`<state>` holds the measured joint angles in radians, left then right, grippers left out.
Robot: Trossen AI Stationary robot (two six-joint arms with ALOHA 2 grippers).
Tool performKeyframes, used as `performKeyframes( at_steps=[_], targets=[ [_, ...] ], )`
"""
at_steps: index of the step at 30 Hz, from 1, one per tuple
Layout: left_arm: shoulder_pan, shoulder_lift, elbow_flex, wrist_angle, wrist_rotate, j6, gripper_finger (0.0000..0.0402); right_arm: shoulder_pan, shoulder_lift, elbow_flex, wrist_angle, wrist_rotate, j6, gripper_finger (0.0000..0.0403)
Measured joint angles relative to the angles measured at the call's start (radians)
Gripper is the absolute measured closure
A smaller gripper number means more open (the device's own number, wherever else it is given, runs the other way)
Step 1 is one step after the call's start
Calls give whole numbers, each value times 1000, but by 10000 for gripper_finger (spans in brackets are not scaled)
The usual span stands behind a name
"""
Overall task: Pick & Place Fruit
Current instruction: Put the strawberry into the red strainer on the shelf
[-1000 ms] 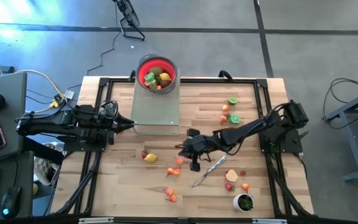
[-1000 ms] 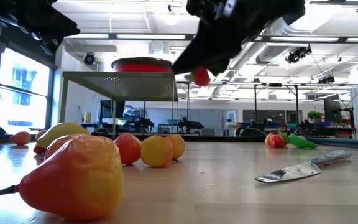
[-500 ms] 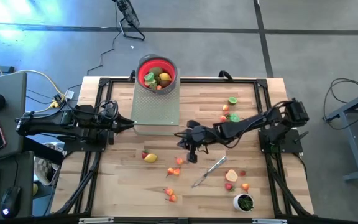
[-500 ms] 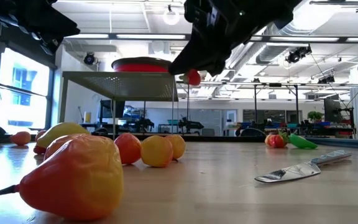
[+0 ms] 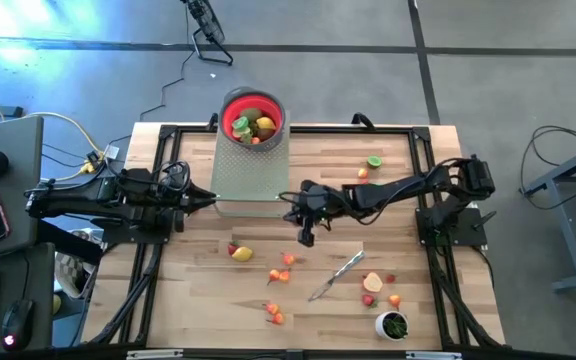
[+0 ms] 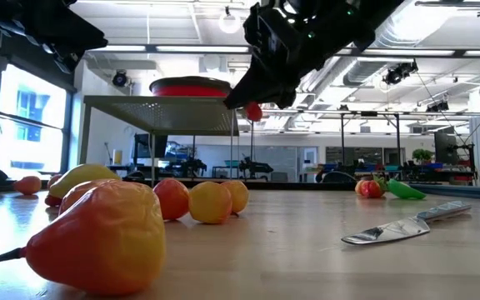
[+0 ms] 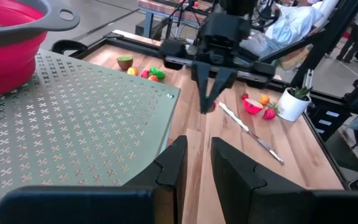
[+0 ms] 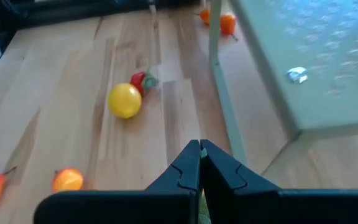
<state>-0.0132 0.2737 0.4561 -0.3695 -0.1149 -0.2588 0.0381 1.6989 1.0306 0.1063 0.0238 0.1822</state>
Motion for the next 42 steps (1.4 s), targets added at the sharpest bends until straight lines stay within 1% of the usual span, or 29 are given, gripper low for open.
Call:
performKeyframes(
  at_steps=[4,7,9,16,21,27,34,39,42],
  targets=[
    [0,0,0,0,0,0,334,-19,0,0,53,-9,-3,399],
    [0,0,0,0,0,0,334,-33,0,0,89,-41,-13,399],
    [0,0,0,0,0,0,334,-41,-16,0,107,-56,-26,400],
    [0,0,0,3,-4,1,334,-62,-95,0,214,-49,-78,399],
    [0,0,0,10,-12,35,334,-99,-138,0,373,-49,-141,399],
    [0,0,0,12,-34,100,334,-181,-140,0,543,-49,-208,400],
    [0,0,0,26,-37,124,334,-271,-140,0,595,-48,-205,400],
    [0,0,0,29,-37,123,334,-281,-138,6,635,-49,-208,400],
    [0,0,0,28,-37,124,334,-286,-119,46,631,-51,-213,400]
  ],
)
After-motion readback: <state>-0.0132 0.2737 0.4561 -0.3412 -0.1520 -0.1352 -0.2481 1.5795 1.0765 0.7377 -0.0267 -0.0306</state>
